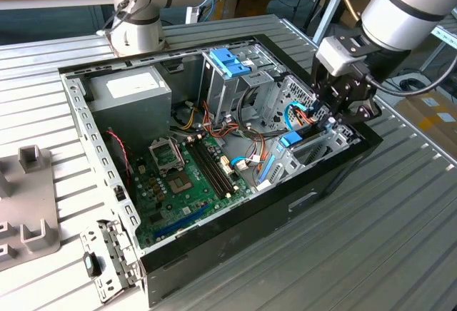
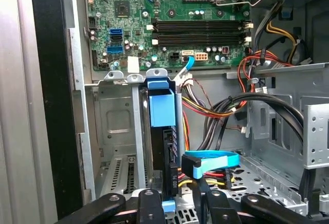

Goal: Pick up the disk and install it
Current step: 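Insert the first disk wire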

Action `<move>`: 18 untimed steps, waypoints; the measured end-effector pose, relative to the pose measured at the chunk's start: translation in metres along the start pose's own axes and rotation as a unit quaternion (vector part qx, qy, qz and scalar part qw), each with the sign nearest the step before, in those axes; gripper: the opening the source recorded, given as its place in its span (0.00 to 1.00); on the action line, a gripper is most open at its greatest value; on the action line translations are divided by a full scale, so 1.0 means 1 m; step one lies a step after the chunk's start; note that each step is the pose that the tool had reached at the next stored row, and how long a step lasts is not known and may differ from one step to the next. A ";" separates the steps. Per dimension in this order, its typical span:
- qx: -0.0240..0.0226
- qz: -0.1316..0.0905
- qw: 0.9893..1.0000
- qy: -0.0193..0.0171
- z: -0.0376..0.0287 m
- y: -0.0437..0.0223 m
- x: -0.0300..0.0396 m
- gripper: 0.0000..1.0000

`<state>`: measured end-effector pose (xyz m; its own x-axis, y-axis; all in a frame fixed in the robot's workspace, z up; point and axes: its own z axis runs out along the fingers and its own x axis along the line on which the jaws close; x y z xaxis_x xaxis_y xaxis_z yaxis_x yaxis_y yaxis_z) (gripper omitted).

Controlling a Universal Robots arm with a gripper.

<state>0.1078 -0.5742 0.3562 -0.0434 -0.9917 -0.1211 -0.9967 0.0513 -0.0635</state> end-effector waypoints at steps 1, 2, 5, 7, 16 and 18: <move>0.000 0.000 1.000 0.000 -0.0016 -0.0001 -0.0002 0.36; 0.000 0.000 1.000 0.000 -0.0019 -0.0001 -0.0003 0.35; 0.000 0.000 1.000 0.000 -0.0019 -0.0011 -0.0008 0.28; -0.003 0.000 1.000 0.000 -0.0010 -0.0103 -0.0012 0.10; -0.012 0.002 1.000 0.001 0.0024 -0.0497 -0.0035 0.10; -0.013 0.002 1.000 0.001 0.0027 -0.0546 -0.0039 0.10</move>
<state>0.1625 -0.5728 0.3575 -0.0464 -0.9917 -0.1198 -0.9980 0.0513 -0.0374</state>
